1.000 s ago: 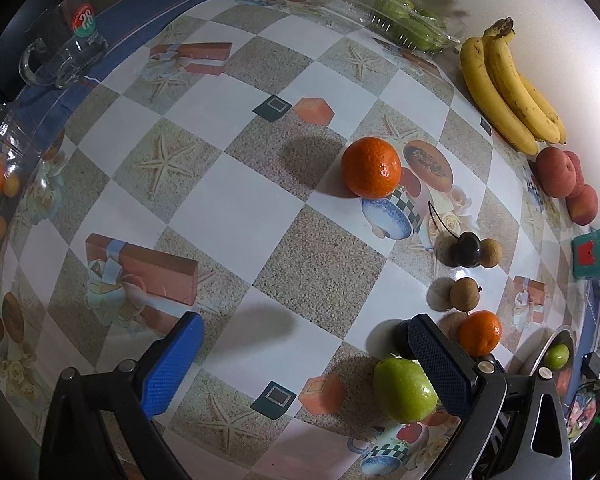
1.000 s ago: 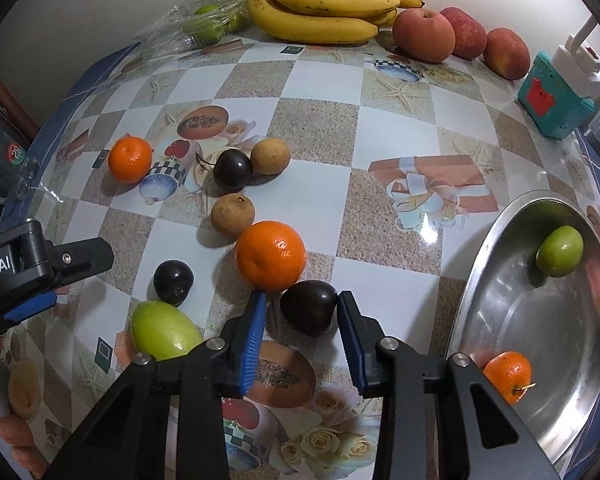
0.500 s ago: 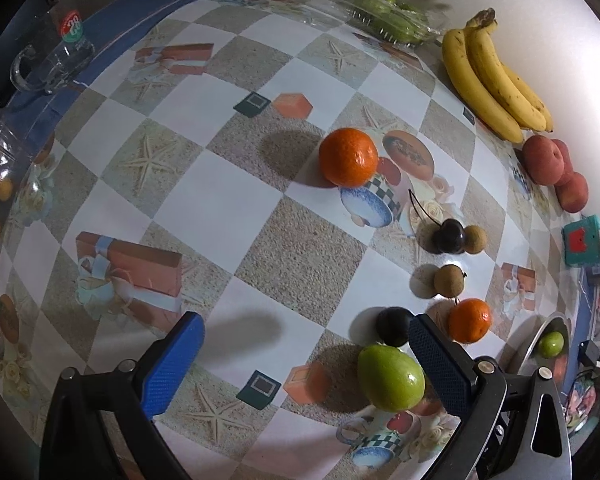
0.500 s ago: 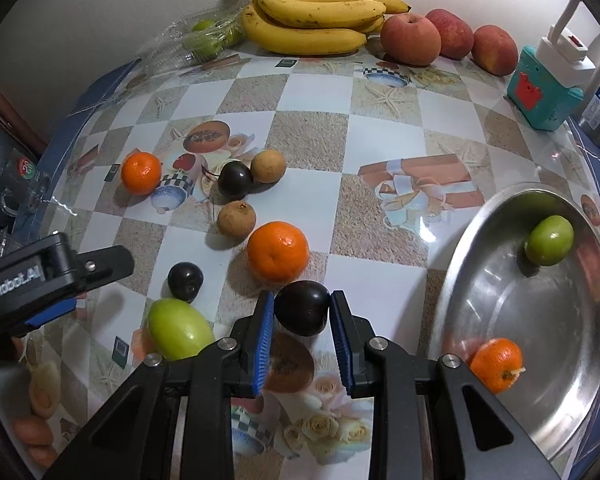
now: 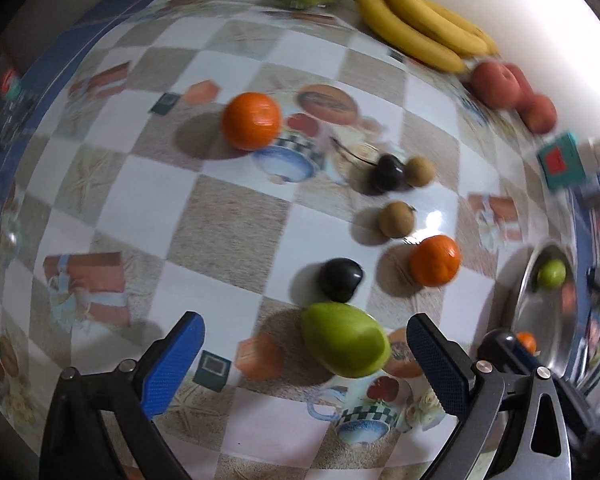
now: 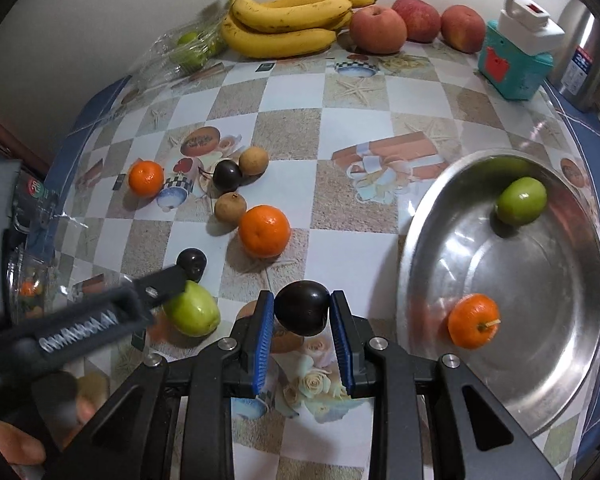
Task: Organize fruits
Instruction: 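Lift the dark plum with the right gripper while the left gripper grasps a green mango, then carry the plum and green mango over the steel bowl with both grippers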
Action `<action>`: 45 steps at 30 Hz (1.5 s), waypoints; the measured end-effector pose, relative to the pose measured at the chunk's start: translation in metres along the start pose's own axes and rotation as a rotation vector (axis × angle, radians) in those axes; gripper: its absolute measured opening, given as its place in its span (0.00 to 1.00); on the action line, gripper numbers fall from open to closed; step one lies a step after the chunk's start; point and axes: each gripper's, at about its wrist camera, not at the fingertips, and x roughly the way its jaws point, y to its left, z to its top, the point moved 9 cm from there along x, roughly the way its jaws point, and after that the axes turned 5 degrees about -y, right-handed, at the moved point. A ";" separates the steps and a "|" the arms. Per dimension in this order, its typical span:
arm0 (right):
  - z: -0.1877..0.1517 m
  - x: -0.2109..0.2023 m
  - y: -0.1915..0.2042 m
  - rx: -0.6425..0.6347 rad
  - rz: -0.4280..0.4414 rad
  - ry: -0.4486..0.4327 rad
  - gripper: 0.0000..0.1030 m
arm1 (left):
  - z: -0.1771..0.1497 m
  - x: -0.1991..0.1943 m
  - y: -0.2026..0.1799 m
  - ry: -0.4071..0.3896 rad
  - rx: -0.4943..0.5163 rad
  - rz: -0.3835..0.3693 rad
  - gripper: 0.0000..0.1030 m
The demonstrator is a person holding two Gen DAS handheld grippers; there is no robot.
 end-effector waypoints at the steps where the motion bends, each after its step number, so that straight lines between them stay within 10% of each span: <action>1: 0.000 -0.003 -0.004 0.012 -0.003 0.000 0.29 | 0.000 0.000 -0.002 -0.001 0.015 0.004 0.99; 18: 0.001 -0.035 -0.048 0.148 0.002 -0.055 0.29 | -0.016 0.034 -0.043 0.039 0.183 0.062 0.86; 28: 0.001 -0.034 -0.044 0.140 0.008 -0.051 0.29 | -0.018 0.036 -0.047 0.037 0.197 0.031 0.55; 45: 0.001 -0.034 -0.044 0.142 0.012 -0.055 0.29 | -0.010 -0.004 -0.043 -0.023 0.198 0.005 0.55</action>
